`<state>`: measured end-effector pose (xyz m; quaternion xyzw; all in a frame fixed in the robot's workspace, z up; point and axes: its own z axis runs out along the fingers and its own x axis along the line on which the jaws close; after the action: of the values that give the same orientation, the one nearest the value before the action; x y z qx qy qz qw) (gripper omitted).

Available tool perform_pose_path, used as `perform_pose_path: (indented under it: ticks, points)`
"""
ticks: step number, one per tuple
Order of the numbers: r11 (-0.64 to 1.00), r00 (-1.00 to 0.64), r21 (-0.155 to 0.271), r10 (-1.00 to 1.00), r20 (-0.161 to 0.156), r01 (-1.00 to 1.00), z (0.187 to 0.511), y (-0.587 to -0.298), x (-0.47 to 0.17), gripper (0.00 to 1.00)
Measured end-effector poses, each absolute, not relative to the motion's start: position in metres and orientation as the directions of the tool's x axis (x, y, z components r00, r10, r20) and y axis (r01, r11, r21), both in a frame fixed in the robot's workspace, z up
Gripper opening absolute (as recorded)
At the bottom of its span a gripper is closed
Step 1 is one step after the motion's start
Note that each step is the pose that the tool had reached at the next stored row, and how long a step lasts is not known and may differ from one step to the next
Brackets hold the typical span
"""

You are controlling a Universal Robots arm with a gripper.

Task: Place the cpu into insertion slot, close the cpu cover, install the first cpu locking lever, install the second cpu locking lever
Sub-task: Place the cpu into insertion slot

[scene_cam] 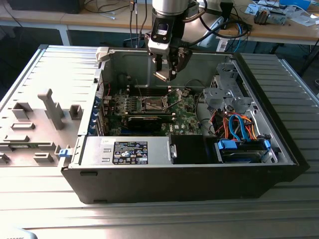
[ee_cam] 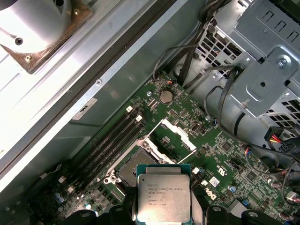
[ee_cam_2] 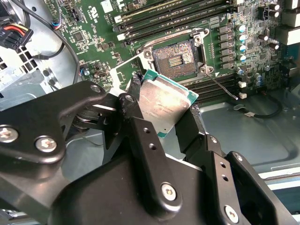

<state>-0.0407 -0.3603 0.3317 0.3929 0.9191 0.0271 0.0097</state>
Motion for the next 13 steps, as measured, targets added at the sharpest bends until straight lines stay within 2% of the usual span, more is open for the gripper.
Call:
perform_pose_path:
  ticks: [13]
  points:
    - [0.684, -0.686, 0.058, 0.728, 0.003, 0.727, 0.3311, -0.3604, -0.0407, 0.54]
